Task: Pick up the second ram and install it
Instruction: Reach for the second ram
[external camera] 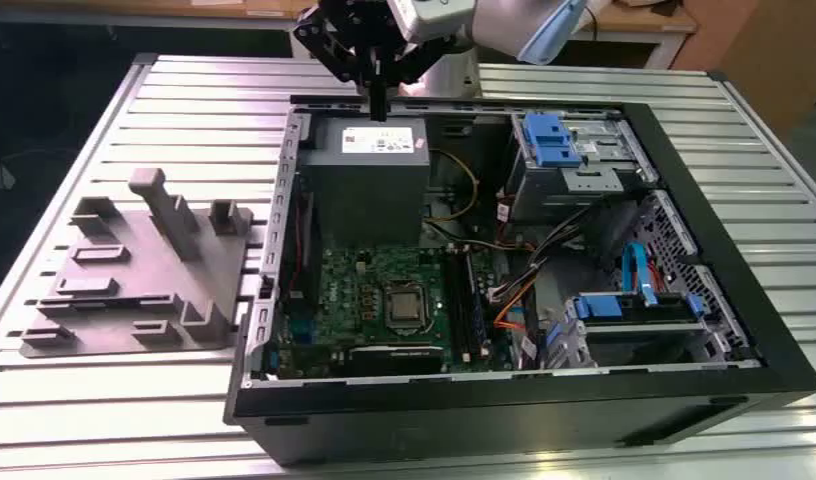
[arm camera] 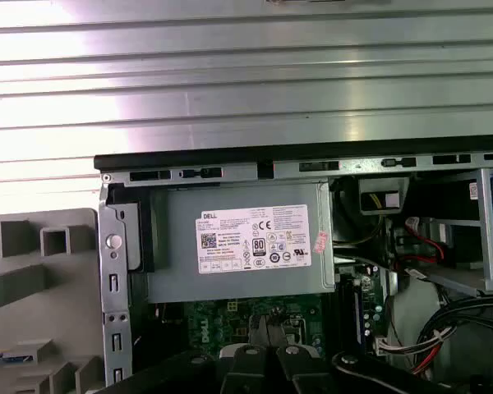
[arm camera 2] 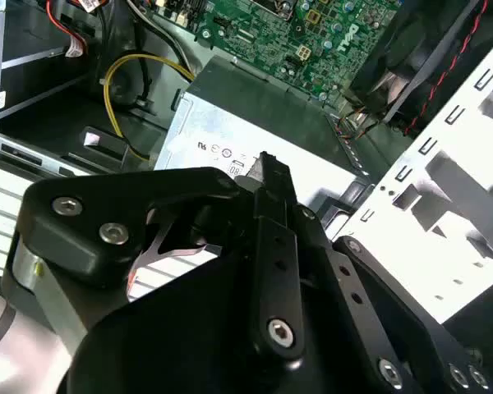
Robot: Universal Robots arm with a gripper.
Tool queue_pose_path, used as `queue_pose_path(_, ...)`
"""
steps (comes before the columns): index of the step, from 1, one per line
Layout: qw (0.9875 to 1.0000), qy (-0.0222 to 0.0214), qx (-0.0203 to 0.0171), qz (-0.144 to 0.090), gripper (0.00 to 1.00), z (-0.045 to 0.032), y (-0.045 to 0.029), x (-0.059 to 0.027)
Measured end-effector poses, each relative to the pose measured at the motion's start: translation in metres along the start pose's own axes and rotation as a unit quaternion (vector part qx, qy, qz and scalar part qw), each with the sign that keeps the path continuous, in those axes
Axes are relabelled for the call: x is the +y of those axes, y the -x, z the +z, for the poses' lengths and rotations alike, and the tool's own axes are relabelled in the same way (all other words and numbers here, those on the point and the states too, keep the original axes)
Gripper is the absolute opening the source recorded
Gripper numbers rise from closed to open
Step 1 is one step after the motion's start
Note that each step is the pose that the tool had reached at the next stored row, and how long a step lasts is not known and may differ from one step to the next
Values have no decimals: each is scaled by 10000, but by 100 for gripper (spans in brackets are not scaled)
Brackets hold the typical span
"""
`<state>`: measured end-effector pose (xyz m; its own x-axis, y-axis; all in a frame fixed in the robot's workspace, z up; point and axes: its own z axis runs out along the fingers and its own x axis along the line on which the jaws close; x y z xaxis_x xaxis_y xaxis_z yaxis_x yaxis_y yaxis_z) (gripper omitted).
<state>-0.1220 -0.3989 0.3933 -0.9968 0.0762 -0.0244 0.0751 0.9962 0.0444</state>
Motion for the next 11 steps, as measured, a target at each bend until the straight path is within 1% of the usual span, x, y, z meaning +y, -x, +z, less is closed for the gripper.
queue_pose_path(11,10000,0,0,1,10,0,-5,0)
